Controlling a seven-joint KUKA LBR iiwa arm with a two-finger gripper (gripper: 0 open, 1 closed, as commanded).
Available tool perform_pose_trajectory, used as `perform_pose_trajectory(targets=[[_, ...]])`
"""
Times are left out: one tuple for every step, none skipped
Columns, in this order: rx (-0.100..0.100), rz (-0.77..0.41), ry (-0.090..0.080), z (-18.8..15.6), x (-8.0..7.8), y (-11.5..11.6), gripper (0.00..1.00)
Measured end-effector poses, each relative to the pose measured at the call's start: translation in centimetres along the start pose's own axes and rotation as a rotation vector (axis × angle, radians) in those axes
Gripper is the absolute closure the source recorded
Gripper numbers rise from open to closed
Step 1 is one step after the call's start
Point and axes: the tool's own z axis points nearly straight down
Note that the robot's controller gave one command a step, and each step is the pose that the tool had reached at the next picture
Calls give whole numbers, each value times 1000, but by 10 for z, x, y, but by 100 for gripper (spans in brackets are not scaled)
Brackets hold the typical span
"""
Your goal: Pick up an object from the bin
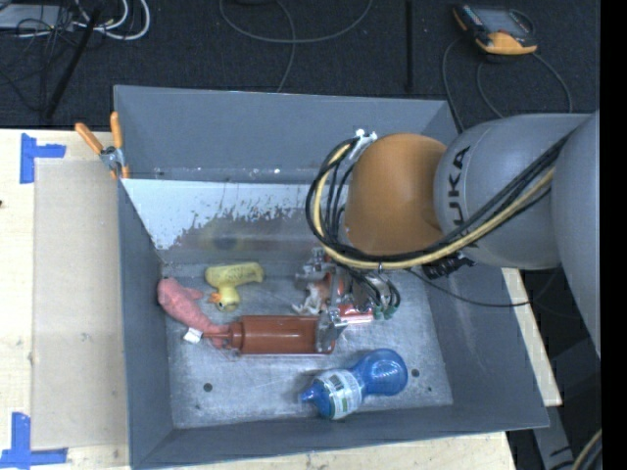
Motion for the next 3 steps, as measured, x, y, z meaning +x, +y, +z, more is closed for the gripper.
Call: perform_pose_trajectory(targets=[[-2, -91, 1, 5, -9, 46, 0], [0, -120, 4, 8, 12, 41, 0], [-1, -257, 1, 45, 2, 60, 0]])
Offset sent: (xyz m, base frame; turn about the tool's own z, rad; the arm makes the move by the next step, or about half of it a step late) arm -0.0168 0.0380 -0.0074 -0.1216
